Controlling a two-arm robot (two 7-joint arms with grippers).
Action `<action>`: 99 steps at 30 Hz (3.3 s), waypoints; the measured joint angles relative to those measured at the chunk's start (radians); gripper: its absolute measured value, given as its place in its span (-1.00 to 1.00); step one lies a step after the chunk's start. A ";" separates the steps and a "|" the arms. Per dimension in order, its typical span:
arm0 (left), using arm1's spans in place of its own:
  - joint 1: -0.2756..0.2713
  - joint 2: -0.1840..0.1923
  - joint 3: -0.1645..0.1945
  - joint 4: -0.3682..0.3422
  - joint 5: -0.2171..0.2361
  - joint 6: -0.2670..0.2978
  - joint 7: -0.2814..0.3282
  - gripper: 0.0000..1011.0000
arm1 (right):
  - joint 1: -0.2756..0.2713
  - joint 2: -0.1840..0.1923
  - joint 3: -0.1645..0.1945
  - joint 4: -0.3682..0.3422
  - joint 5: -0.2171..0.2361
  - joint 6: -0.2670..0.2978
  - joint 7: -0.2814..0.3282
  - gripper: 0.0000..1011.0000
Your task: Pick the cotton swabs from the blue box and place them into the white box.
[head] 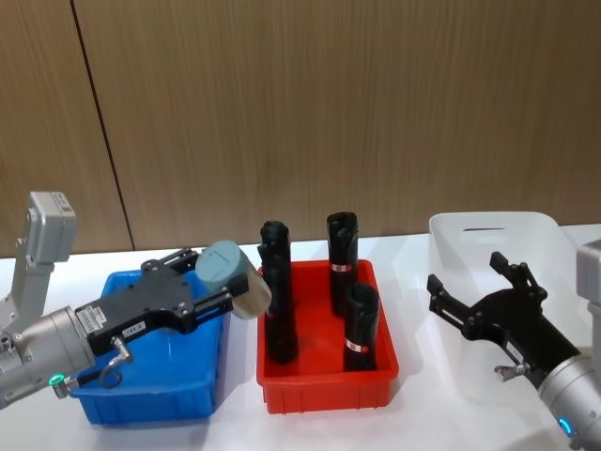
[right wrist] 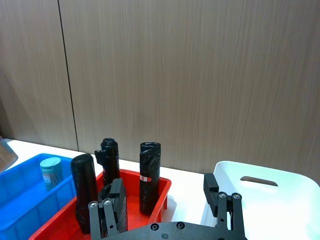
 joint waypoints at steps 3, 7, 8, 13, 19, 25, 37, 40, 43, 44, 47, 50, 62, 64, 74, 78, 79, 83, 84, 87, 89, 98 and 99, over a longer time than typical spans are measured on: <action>-0.004 0.002 0.002 0.005 -0.006 -0.005 -0.039 0.31 | 0.000 0.000 0.000 0.000 0.000 0.000 0.000 0.98; -0.007 0.006 0.004 0.007 -0.009 -0.007 -0.077 0.31 | 0.000 0.000 0.000 0.000 0.000 0.000 0.000 0.98; -0.008 0.008 0.004 0.007 -0.009 -0.007 -0.087 0.30 | 0.000 0.000 0.000 0.000 0.000 0.000 0.000 0.98; -0.010 0.013 0.006 0.009 -0.010 -0.007 -0.110 0.30 | 0.000 0.000 0.000 0.000 0.000 0.000 0.000 0.98; -0.011 0.017 0.007 0.013 -0.019 -0.008 -0.132 0.31 | 0.000 0.000 0.000 0.000 0.000 0.000 0.000 0.98; -0.012 0.019 0.012 0.019 -0.026 -0.009 -0.152 0.30 | 0.000 0.000 0.000 0.000 0.000 0.000 0.000 0.98; -0.016 0.018 0.028 0.027 -0.024 -0.009 -0.188 0.30 | 0.000 0.000 0.000 0.000 0.000 0.000 0.000 0.98; -0.018 0.017 0.031 0.028 -0.022 -0.009 -0.196 0.30 | 0.000 0.000 0.000 0.000 0.000 0.000 0.000 0.98; -0.019 0.017 0.035 0.029 -0.020 -0.008 -0.202 0.30 | 0.000 0.000 0.000 0.000 0.000 0.000 0.000 0.98; -0.019 0.017 0.035 0.029 -0.020 -0.008 -0.202 0.31 | 0.000 0.000 0.000 0.000 0.000 0.000 0.000 0.98; -0.019 0.017 0.037 0.029 -0.018 -0.007 -0.206 0.31 | 0.000 0.000 0.000 0.000 0.000 0.000 0.000 0.98; -0.020 0.017 0.039 0.030 -0.017 -0.007 -0.208 0.31 | 0.000 0.000 0.000 0.000 0.000 0.000 0.001 0.98; -0.021 0.017 0.042 0.031 -0.015 -0.006 -0.215 0.31 | -0.005 0.012 0.003 -0.012 -0.001 -0.002 0.059 0.98; -0.021 0.017 0.042 0.031 -0.015 -0.006 -0.215 0.30 | -0.005 0.016 0.003 -0.015 0.001 -0.002 0.073 0.98; -0.021 0.017 0.043 0.031 -0.014 -0.005 -0.217 0.30 | -0.003 0.044 0.010 -0.030 0.028 0.021 0.194 0.98; -0.021 0.017 0.044 0.031 -0.014 -0.006 -0.217 0.31 | 0.003 0.056 0.012 -0.034 0.039 0.041 0.246 0.98; -0.021 0.017 0.044 0.031 -0.014 -0.006 -0.217 0.30 | 0.008 0.061 0.013 -0.035 0.042 0.049 0.270 0.98; -0.021 0.017 0.044 0.031 -0.014 -0.006 -0.218 0.30 | 0.020 0.070 0.013 -0.036 0.048 0.073 0.328 0.98; -0.021 0.017 0.044 0.031 -0.014 -0.006 -0.218 0.31 | 0.023 0.071 0.013 -0.036 0.049 0.078 0.339 0.98; -0.021 0.017 0.044 0.031 -0.014 -0.006 -0.218 0.31 | 0.040 0.075 0.009 -0.035 0.047 0.105 0.391 0.98; -0.021 0.017 0.044 0.031 -0.014 -0.006 -0.218 0.30 | 0.048 0.075 0.007 -0.033 0.045 0.115 0.413 0.98; -0.021 0.017 0.044 0.031 -0.014 -0.006 -0.218 0.31 | 0.092 0.059 -0.013 -0.009 0.027 0.163 0.487 0.98; -0.021 0.017 0.044 0.031 -0.014 -0.006 -0.218 0.31 | 0.100 0.054 -0.018 -0.003 0.023 0.170 0.498 0.98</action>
